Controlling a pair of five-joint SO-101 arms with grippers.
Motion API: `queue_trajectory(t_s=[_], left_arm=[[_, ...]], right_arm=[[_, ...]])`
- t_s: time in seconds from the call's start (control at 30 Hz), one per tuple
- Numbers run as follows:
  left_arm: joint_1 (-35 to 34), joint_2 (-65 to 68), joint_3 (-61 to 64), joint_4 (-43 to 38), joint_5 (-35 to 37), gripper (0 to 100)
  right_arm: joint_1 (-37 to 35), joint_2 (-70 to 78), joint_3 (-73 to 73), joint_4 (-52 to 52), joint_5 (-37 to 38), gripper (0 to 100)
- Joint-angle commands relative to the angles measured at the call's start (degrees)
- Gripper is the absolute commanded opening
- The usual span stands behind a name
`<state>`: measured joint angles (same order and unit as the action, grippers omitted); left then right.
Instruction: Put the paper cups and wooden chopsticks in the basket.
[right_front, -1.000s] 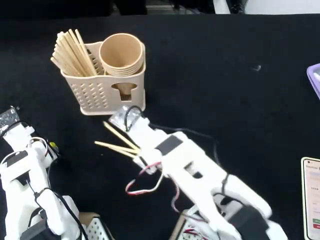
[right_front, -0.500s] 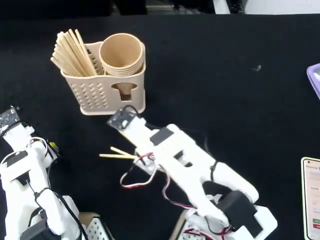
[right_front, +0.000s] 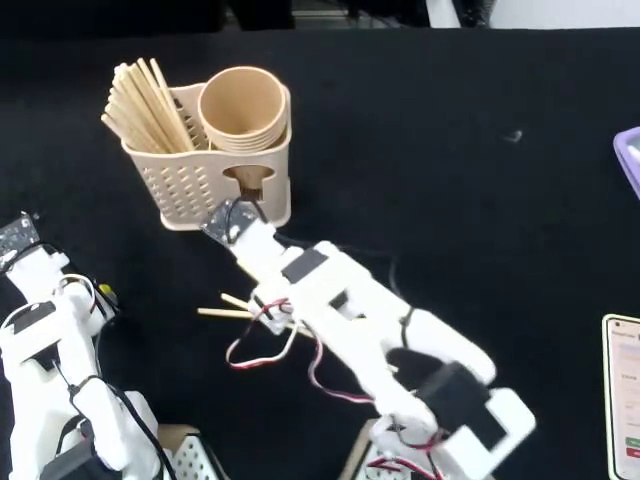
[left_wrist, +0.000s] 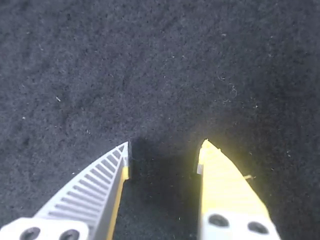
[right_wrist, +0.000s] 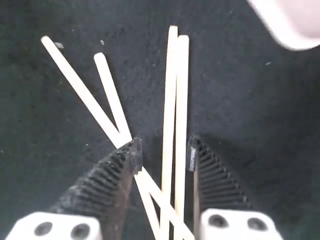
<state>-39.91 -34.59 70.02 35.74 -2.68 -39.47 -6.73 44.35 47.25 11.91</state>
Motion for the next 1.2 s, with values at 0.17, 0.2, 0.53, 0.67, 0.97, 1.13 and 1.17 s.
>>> queue_trajectory(t_s=[0.17,0.2,0.53,0.67,0.97,1.13,1.17], left_arm=[[0.3,-0.9,-0.7,-1.0,-0.5,22],[0.3,-0.9,-0.7,-1.0,-0.5,22],[0.3,-0.9,-0.7,-1.0,-0.5,22],[0.3,-0.9,-0.7,-1.0,-0.5,22],[0.3,-0.9,-0.7,-1.0,-0.5,22],[0.3,-0.9,-0.7,-1.0,-0.5,22],[0.3,-0.9,-0.7,-1.0,-0.5,22]], right_arm=[[3.6,6.2,-2.9,-5.6,6.0,2.7],[3.6,6.4,-2.6,-5.6,7.4,0.8],[3.5,-2.2,-3.9,2.5,8.5,1.1],[3.3,-14.1,-7.0,9.5,8.5,1.1],[2.9,-39.2,-8.7,4.4,8.4,1.1],[-2.5,-46.9,-8.7,-7.3,8.4,1.1],[-3.7,-47.3,-8.7,-10.5,8.4,1.1]])
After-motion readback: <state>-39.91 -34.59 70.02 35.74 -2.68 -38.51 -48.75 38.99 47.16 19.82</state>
